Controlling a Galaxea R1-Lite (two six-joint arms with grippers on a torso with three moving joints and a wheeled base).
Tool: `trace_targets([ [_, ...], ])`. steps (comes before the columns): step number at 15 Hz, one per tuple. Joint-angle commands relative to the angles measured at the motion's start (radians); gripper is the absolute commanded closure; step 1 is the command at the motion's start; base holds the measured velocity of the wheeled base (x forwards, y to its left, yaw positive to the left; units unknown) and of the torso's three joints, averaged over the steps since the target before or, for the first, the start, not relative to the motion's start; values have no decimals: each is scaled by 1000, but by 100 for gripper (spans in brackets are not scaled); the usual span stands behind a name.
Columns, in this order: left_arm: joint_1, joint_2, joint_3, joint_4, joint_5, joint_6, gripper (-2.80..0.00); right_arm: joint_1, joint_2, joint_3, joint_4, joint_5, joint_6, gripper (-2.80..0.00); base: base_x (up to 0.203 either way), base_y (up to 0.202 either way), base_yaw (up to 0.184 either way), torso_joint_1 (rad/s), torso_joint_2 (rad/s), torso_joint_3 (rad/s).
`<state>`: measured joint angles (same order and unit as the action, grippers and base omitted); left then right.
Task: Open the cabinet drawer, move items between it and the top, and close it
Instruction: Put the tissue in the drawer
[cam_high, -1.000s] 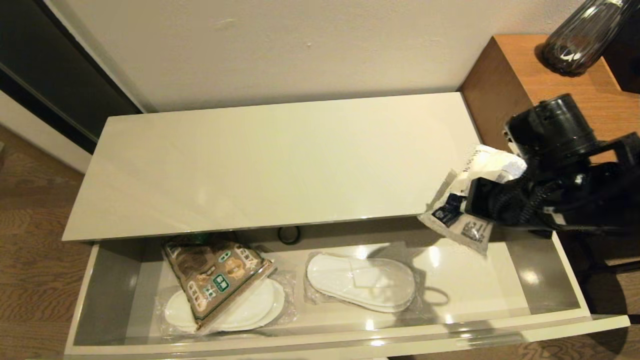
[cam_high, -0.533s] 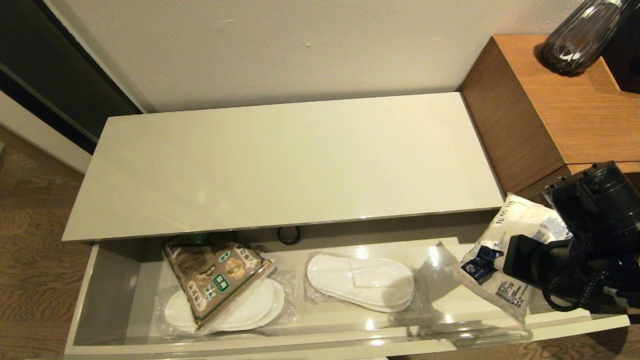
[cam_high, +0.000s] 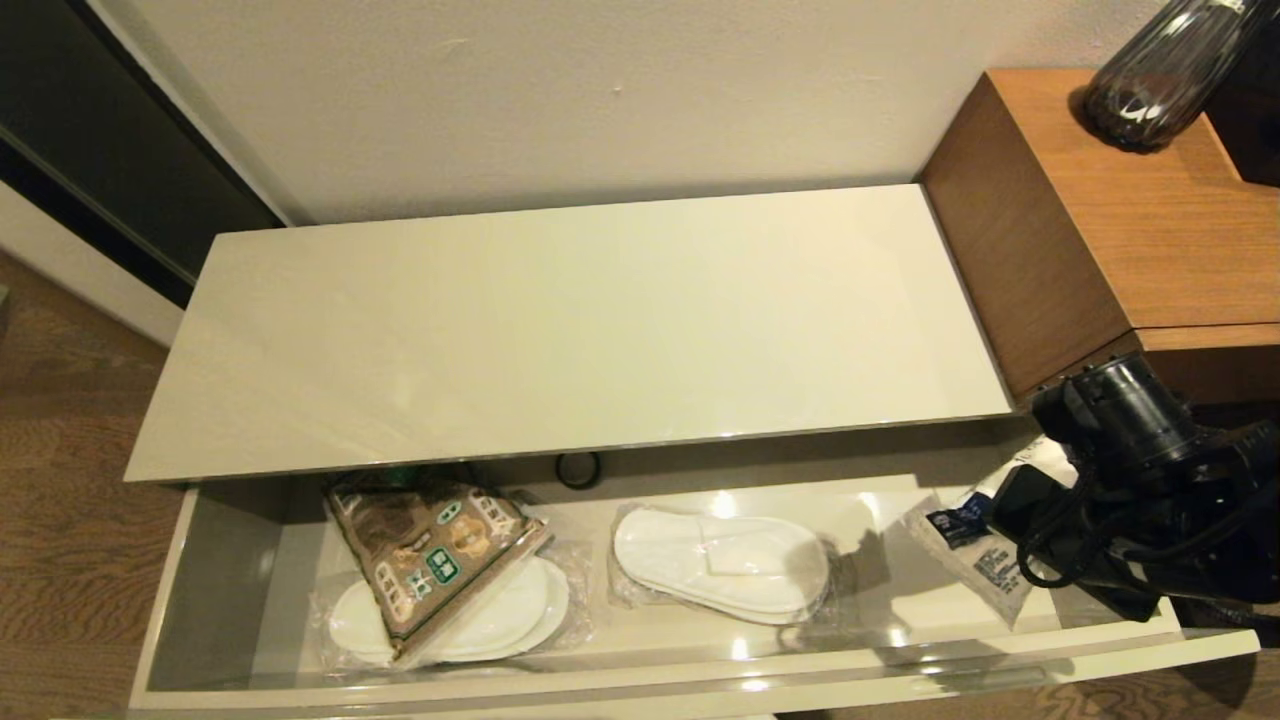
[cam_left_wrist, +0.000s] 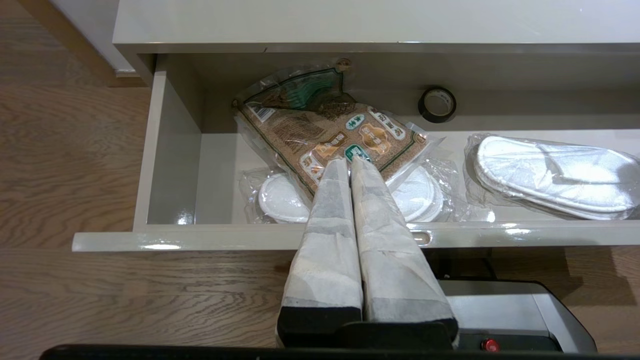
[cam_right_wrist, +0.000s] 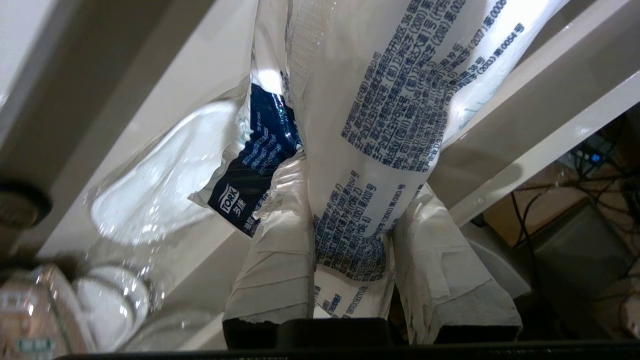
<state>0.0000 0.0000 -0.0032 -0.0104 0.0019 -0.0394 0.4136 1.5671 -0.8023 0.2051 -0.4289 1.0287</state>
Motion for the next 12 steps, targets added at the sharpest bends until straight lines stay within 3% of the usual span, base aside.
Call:
trace_targets([
  [1,0,2,0,0,0,-1,0,-17,75,24,-61,-3,7,0,0,0,0,0,0,0],
  [7,0,2,0,0,0,-1,0,-35,274,23,-285,-1,-31,0,0,0,0,0,0,0],
  [12,0,2,0,0,0,-1,0,-67,486,18,-520,5,-134,0,0,0,0,0,0,0],
])
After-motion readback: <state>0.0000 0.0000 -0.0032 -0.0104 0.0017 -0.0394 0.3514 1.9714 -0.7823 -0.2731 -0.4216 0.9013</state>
